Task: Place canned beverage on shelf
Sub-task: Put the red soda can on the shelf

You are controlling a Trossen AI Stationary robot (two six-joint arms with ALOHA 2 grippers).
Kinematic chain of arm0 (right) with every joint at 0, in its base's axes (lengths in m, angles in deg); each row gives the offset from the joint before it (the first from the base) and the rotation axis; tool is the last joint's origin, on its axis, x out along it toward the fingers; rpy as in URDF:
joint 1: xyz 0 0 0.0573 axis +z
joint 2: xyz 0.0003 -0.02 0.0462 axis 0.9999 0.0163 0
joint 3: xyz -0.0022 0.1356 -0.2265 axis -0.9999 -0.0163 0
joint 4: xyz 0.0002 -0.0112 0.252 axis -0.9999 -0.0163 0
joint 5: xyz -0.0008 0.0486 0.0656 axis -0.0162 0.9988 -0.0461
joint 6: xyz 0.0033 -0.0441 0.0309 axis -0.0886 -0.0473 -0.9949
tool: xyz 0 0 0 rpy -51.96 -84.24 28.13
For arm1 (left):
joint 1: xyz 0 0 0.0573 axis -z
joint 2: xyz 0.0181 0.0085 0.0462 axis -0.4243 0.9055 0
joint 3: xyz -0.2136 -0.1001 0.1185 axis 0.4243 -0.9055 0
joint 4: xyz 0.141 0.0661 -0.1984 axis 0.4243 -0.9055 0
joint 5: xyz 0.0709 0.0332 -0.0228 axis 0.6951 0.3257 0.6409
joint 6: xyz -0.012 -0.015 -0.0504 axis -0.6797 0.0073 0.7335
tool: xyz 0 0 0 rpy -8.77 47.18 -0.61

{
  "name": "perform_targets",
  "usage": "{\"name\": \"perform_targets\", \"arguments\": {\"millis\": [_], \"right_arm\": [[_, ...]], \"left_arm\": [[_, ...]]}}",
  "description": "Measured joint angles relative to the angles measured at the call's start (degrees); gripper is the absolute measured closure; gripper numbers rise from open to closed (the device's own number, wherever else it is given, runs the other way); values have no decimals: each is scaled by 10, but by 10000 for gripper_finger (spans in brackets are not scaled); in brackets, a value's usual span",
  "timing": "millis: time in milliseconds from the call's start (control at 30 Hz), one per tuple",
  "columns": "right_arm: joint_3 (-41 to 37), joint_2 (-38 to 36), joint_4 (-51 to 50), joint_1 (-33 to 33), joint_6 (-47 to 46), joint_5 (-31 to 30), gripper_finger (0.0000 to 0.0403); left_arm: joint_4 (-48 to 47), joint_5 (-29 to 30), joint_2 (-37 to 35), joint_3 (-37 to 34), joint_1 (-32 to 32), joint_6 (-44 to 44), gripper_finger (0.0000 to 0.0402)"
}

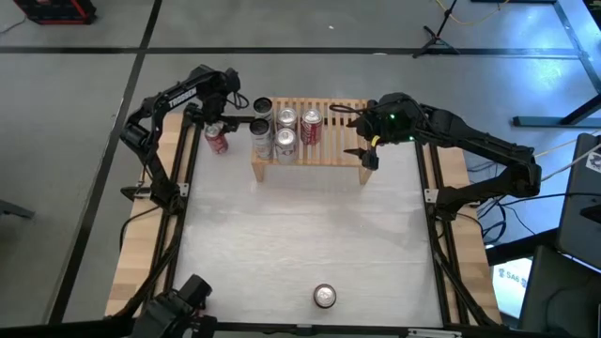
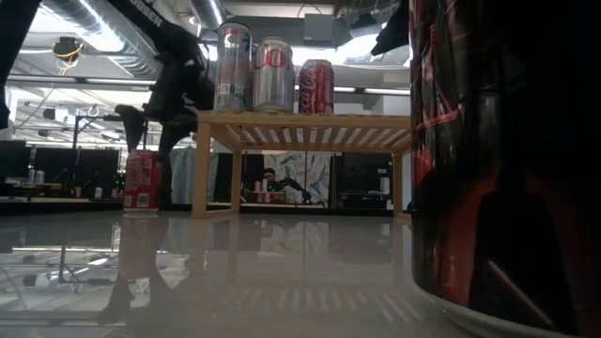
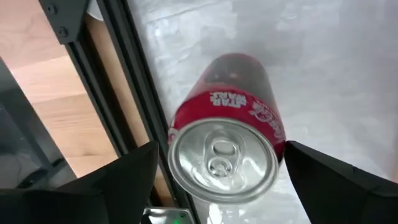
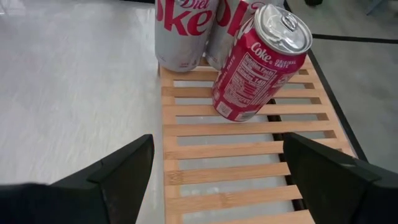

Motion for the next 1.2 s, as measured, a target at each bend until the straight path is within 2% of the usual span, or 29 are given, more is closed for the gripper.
{"name": "perform_targets", "arguments": {"millis": [400,600,700,933,1200], "right_arm": [[0,0,0,0,2,0,56],[0,0,-1,0,2,0,56],[0,0,-2,0,2,0,56],[0,0,-8,0,2,0,56],[0,0,-1,0,1,0,56]], "left_arm": [[56,-44,1,-74,-14,-1,70],[68,-34,-4,-78,2,-9,131],[69,-39,-15,-80,9,-16,131],[7,-59,-116,-80,36,-3,131],[-21,-167,-281,-80,120,-12,131]]}}
